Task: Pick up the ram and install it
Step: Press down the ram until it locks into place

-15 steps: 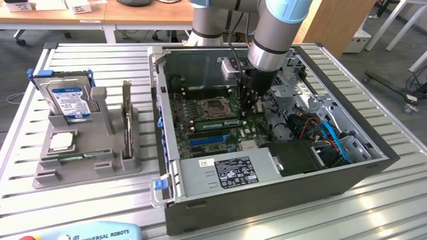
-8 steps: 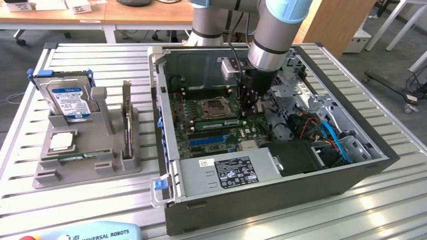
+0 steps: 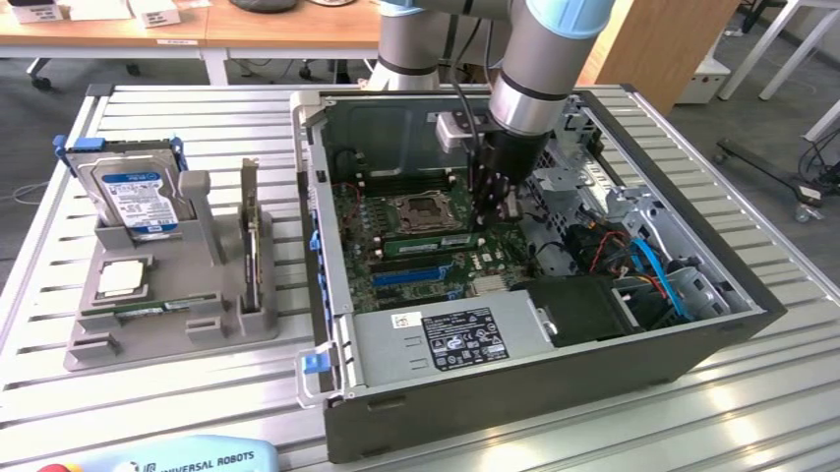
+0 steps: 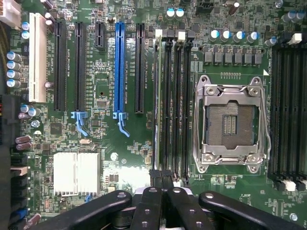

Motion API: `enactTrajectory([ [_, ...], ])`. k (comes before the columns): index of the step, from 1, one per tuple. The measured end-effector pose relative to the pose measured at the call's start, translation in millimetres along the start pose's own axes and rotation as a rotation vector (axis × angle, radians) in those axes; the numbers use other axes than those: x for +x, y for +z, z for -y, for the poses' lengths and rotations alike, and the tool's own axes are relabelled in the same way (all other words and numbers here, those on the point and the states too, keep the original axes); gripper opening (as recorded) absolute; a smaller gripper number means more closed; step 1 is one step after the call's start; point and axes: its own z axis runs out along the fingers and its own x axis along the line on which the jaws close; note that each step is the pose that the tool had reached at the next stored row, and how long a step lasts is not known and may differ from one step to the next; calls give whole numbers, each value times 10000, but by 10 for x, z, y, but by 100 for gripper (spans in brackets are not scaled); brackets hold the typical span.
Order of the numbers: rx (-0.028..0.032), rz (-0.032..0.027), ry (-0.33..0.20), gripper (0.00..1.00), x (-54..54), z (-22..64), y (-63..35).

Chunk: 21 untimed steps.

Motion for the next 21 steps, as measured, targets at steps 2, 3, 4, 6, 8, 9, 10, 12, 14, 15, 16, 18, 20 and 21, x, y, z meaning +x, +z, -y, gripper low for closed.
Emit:
enactTrajectory([
  [2,1,2,-1,10,0,0,-7],
  [3,1,3,0,10,0,0,-7],
  [4,0,1,-1,10,0,0,-8],
  [6,0,-2,-1,10,0,0,-7],
  [8,0,-1,-1,10,0,0,-3],
  [9,0,0,-1,10,0,0,0],
  [10,0,-1,-1,10,0,0,2],
  [12,0,-1,-1,10,0,0,3],
  [14,0,0,-1,10,0,0,4],
  [15,0,0,-1,10,0,0,4],
  [16,1,1,-1,10,0,1,6],
  [18,1,2,-1,10,0,1,12],
  [20,0,1,-1,10,0,1,17],
  [21,0,0,-1,10,0,1,20],
])
